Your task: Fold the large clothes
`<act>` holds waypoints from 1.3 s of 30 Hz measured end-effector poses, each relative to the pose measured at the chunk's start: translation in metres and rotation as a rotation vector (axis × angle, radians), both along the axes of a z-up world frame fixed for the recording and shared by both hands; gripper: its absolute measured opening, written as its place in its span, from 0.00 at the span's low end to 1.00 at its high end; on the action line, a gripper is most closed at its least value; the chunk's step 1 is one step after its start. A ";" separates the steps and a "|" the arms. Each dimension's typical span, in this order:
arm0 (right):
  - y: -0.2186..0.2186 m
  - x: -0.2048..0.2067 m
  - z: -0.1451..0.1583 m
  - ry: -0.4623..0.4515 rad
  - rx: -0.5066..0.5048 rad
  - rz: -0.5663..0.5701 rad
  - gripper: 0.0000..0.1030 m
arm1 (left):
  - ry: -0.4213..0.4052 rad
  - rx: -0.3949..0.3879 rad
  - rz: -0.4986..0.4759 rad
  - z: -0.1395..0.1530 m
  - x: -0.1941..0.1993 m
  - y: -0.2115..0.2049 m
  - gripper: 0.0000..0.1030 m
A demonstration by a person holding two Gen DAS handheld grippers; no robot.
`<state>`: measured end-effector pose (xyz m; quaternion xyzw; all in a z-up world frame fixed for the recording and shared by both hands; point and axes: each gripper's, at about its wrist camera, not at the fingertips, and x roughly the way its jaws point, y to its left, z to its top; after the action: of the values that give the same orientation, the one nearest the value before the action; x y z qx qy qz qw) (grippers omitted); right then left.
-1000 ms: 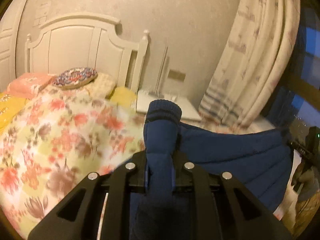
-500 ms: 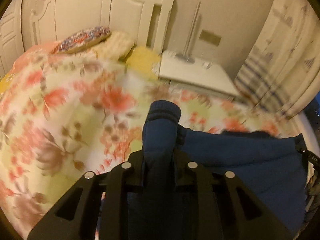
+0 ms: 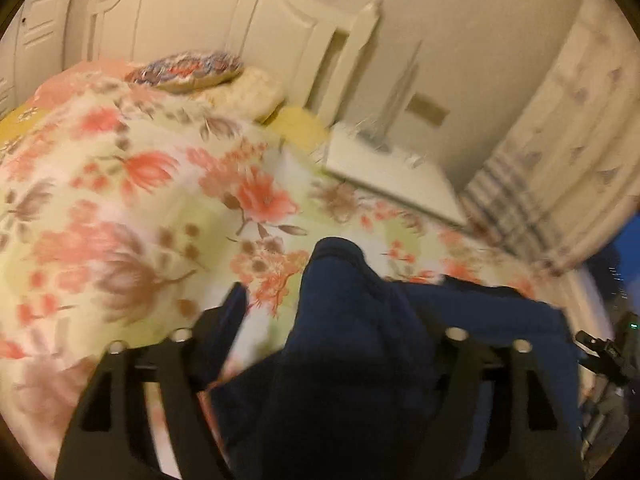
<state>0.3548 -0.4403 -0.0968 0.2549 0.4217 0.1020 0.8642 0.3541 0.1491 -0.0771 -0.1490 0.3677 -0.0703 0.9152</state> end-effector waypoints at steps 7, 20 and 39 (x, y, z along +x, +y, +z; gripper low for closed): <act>-0.013 -0.150 0.015 -0.083 -0.068 0.159 0.89 | -0.005 0.022 -0.186 -0.009 -0.134 0.043 0.87; 0.034 -0.215 -0.012 -0.099 -0.166 0.274 0.90 | 0.082 -0.071 -0.287 -0.074 -0.176 0.008 0.91; 0.035 -0.321 0.016 -0.219 -0.194 0.288 0.40 | 0.043 0.005 -0.302 -0.046 -0.281 0.009 0.28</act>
<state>0.0338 -0.4048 -0.0810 0.0947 0.3651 0.2106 0.9019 0.0726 0.1577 -0.1235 -0.0913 0.4054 -0.2032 0.8866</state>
